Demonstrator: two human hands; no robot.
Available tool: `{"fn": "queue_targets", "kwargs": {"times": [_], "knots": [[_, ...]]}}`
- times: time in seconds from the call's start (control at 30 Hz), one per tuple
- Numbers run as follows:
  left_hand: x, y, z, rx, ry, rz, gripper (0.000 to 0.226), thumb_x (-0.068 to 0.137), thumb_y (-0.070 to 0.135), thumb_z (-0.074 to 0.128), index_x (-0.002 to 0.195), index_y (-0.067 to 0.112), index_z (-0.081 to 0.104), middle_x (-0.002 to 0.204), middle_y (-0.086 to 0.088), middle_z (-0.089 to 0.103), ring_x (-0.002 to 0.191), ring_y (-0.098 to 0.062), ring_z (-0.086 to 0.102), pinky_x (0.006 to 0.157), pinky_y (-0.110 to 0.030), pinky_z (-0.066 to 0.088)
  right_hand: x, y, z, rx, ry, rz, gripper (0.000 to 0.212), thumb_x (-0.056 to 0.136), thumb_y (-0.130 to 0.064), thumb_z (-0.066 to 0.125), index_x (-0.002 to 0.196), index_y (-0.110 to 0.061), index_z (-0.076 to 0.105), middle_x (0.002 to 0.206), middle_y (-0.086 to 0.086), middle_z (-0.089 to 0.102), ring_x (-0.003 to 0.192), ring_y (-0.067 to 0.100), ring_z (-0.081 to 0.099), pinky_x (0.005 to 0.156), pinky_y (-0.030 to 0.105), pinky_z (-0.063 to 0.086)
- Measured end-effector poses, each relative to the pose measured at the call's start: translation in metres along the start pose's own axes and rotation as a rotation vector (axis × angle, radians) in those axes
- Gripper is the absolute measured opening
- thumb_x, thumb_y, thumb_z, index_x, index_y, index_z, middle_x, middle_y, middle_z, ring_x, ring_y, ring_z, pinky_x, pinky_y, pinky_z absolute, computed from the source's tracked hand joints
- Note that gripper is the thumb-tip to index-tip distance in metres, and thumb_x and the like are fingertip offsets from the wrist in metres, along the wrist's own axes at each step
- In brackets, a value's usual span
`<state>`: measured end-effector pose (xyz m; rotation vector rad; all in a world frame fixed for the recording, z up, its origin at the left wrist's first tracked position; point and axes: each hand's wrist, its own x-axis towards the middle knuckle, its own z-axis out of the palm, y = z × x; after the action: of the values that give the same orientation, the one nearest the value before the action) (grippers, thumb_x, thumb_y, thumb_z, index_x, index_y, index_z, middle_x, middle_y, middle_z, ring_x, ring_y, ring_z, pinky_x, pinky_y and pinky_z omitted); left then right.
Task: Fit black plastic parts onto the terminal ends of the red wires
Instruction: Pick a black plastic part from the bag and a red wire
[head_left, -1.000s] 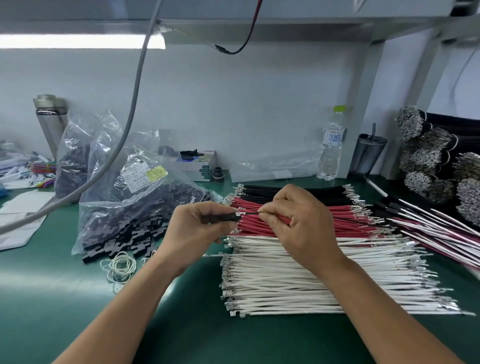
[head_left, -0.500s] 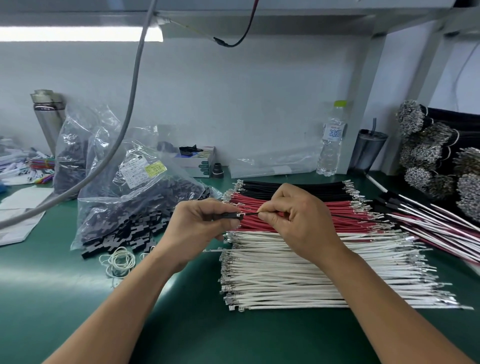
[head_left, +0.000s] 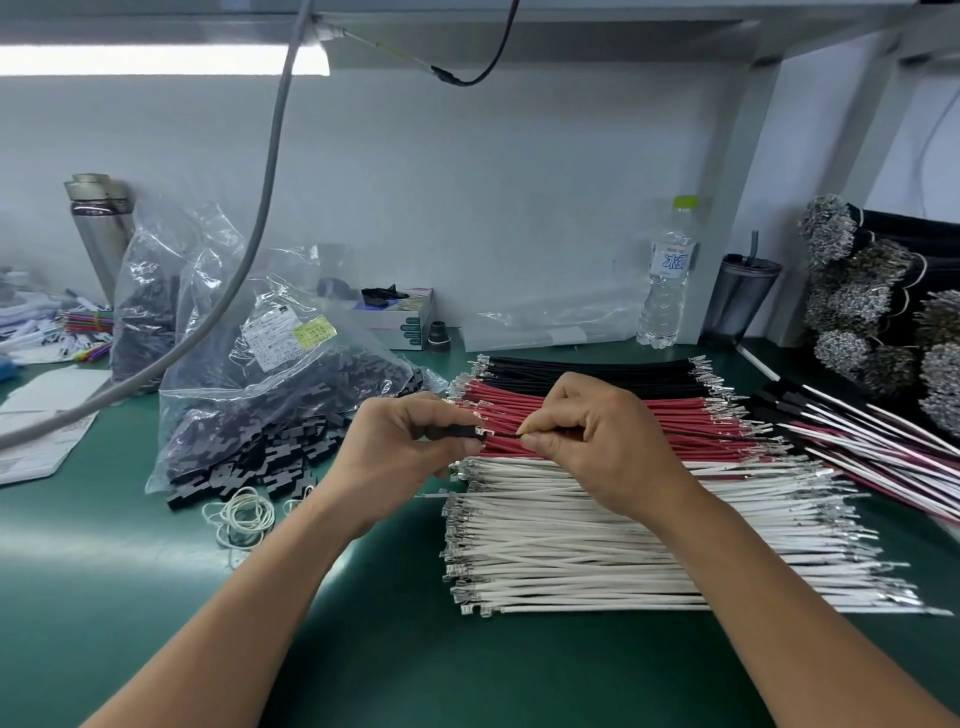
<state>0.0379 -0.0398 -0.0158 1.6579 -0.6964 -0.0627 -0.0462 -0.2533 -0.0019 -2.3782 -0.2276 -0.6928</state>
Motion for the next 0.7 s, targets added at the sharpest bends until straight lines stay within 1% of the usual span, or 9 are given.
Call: {"fn": "queue_targets", "kwargs": {"times": [0.1,0.2,0.23,0.3,0.37,0.43,0.5,0.6,0.7], "knots": [[0.001,0.0,0.001,0.025,-0.009,0.028,0.024,0.076,0.001,0.086,0.09,0.021,0.084,0.088,-0.011,0.073,0.063,-0.015,0.064,0.061,-0.024,0.056,0.003,0.002,-0.005,0.042,-0.05,0.047,0.005,0.084,-0.021,0.08,0.084,-0.026,0.08,0.081,-0.011,0.062,0.077,0.008,0.062,0.076,0.042,0.054],[0.002,-0.001,0.004,0.075,-0.012,0.05,0.023,0.076,0.003,0.086,0.093,0.019,0.085,0.092,-0.01,0.073,0.075,-0.023,0.065,0.071,-0.041,0.06,0.004,0.003,-0.009,0.011,-0.054,0.053,0.005,0.083,-0.023,0.081,0.082,-0.028,0.08,0.079,-0.014,0.061,0.076,0.006,0.061,0.075,0.041,0.054],[0.001,-0.002,0.004,0.096,-0.008,0.06,0.023,0.076,0.003,0.086,0.094,0.018,0.084,0.093,-0.01,0.073,0.078,-0.026,0.066,0.074,-0.044,0.06,0.003,0.002,-0.007,-0.004,-0.056,0.049,0.004,0.084,-0.024,0.081,0.083,-0.028,0.08,0.079,-0.014,0.061,0.075,0.006,0.061,0.075,0.04,0.054],[0.001,-0.002,0.005,0.138,-0.009,0.075,0.024,0.077,0.002,0.086,0.095,0.017,0.084,0.093,-0.012,0.072,0.08,-0.032,0.066,0.076,-0.045,0.059,0.002,0.0,-0.003,-0.026,-0.054,0.041,0.003,0.084,-0.025,0.08,0.083,-0.028,0.08,0.08,-0.015,0.06,0.075,0.005,0.061,0.074,0.039,0.054],[0.0,-0.002,0.006,0.13,-0.032,0.063,0.023,0.077,0.002,0.086,0.095,0.016,0.084,0.091,-0.016,0.071,0.074,-0.03,0.063,0.07,-0.042,0.057,0.0,-0.002,0.003,-0.028,-0.042,0.033,0.004,0.086,-0.026,0.079,0.083,-0.028,0.079,0.08,-0.014,0.06,0.076,0.005,0.06,0.073,0.041,0.054],[-0.002,-0.001,0.008,0.031,-0.044,0.027,0.019,0.078,0.001,0.084,0.094,0.011,0.083,0.087,-0.017,0.071,0.063,-0.021,0.061,0.059,-0.031,0.056,-0.002,-0.004,0.008,-0.027,-0.016,0.013,0.004,0.087,-0.026,0.076,0.084,-0.028,0.079,0.08,-0.014,0.06,0.076,0.006,0.06,0.072,0.042,0.053],[-0.002,-0.001,0.009,-0.035,-0.034,0.001,0.017,0.078,0.001,0.083,0.094,0.008,0.083,0.082,-0.014,0.072,0.06,-0.015,0.061,0.056,-0.023,0.055,-0.002,-0.006,0.009,-0.045,0.014,-0.013,0.004,0.089,-0.028,0.075,0.086,-0.027,0.078,0.081,-0.014,0.059,0.077,0.005,0.059,0.07,0.041,0.053],[-0.002,0.002,0.011,-0.078,0.005,-0.013,0.017,0.078,0.001,0.084,0.093,0.008,0.083,0.079,-0.011,0.076,0.057,-0.011,0.061,0.053,-0.02,0.054,0.002,-0.008,0.008,-0.117,0.069,-0.042,0.007,0.091,-0.031,0.072,0.089,-0.026,0.077,0.084,-0.015,0.059,0.08,0.005,0.058,0.07,0.038,0.052],[-0.001,0.003,0.01,-0.07,0.04,0.0,0.017,0.078,0.0,0.084,0.091,0.011,0.083,0.075,-0.007,0.074,0.058,-0.013,0.06,0.056,-0.021,0.054,0.004,-0.012,0.01,-0.137,0.1,-0.116,0.008,0.091,-0.024,0.073,0.088,-0.018,0.077,0.082,-0.013,0.056,0.077,0.008,0.055,0.069,0.037,0.051]]}}
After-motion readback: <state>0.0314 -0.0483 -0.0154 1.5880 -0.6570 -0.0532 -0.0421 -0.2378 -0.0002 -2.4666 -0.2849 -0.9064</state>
